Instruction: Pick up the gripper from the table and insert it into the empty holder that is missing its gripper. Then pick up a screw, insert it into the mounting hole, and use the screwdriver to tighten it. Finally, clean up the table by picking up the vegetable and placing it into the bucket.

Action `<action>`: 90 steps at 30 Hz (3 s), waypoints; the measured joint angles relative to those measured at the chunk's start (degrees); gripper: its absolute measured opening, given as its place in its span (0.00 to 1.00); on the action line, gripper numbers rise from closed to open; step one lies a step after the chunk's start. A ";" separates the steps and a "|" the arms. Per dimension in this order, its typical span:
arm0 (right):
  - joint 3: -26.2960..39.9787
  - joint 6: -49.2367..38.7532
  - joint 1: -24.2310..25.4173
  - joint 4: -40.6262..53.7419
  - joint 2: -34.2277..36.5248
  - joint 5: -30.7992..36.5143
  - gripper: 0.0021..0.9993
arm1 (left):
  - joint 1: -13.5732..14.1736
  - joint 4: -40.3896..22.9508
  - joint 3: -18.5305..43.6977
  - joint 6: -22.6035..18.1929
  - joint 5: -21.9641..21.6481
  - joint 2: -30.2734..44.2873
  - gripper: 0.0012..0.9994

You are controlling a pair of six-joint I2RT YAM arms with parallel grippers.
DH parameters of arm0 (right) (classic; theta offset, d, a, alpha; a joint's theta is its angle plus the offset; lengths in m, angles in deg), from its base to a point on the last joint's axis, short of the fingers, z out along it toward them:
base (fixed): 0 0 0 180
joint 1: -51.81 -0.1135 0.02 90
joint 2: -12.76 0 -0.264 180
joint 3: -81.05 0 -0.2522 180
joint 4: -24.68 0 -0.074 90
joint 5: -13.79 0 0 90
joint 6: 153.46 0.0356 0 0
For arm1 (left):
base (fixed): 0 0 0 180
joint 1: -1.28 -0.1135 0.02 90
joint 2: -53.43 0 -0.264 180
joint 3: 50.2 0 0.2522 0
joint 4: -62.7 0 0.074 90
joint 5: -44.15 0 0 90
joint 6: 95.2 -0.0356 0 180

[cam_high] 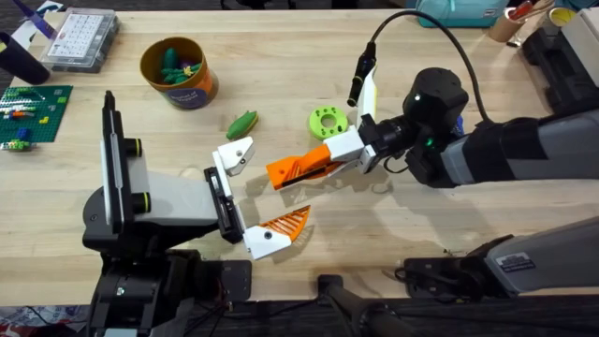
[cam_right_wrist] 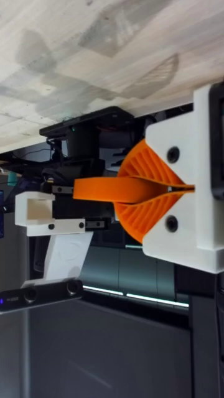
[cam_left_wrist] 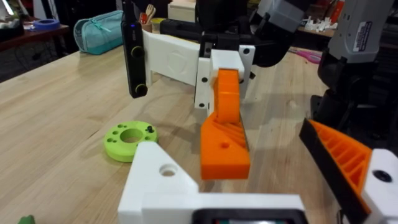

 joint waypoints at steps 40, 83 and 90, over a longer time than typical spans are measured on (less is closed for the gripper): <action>7.10 4.35 -2.58 -8.07 0.01 0.91 0.02 | 0.00 -0.22 0.22 0.06 0.01 0.24 0.99; 7.10 -2.34 -4.59 6.70 0.02 4.21 0.02 | 0.00 -0.20 0.22 0.06 -0.14 0.24 0.99; 7.10 -2.28 -5.27 5.09 0.03 5.40 0.02 | -0.02 -0.07 0.22 0.06 -1.01 0.24 0.99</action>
